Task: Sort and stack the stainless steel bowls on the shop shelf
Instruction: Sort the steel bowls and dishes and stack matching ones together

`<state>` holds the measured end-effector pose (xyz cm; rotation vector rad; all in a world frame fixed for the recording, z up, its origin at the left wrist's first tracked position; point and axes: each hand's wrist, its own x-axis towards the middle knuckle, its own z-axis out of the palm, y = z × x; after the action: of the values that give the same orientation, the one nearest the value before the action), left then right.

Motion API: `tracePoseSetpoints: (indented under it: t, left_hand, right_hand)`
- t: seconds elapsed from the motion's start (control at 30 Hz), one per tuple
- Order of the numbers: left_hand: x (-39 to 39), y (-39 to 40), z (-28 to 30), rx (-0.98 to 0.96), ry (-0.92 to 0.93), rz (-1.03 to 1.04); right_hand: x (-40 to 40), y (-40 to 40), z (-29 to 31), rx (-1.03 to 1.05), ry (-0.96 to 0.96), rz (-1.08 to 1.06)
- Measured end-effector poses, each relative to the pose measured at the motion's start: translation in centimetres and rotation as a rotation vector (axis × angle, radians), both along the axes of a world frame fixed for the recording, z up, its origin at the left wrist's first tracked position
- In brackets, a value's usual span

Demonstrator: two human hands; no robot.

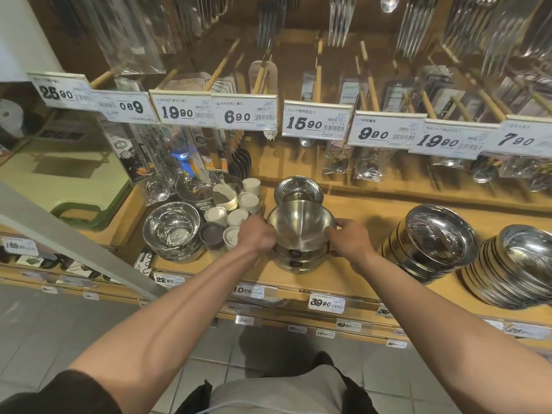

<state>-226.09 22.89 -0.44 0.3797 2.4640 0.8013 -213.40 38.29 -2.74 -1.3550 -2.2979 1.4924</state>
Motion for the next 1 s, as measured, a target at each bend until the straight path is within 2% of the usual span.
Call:
tracePoseSetpoints:
  t: [0.5,0.6,0.73,0.9,1.0]
  left_hand:
    - [1.0,-0.5,0.4,0.083,-0.018,0.032]
    - [1.1,-0.7,0.6,0.098,-0.066,0.024]
    - [0.3,-1.3,1.5,0.072,-0.019,0.033]
    - [-1.4,-1.7,4.1,0.158,0.041,0.081]
    - [-1.7,-1.6,5.5,0.231,0.029,0.085]
  right_hand:
    - [0.5,-0.1,0.0,-0.004,0.039,0.020]
    - [0.4,-0.1,0.2,-0.036,0.020,-0.003]
    - [0.0,1.0,0.8,-0.120,0.015,-0.134]
    - [-3.9,3.9,1.6,-0.178,0.109,-0.283]
    - [-7.0,5.7,0.7,-0.243,0.072,-0.281]
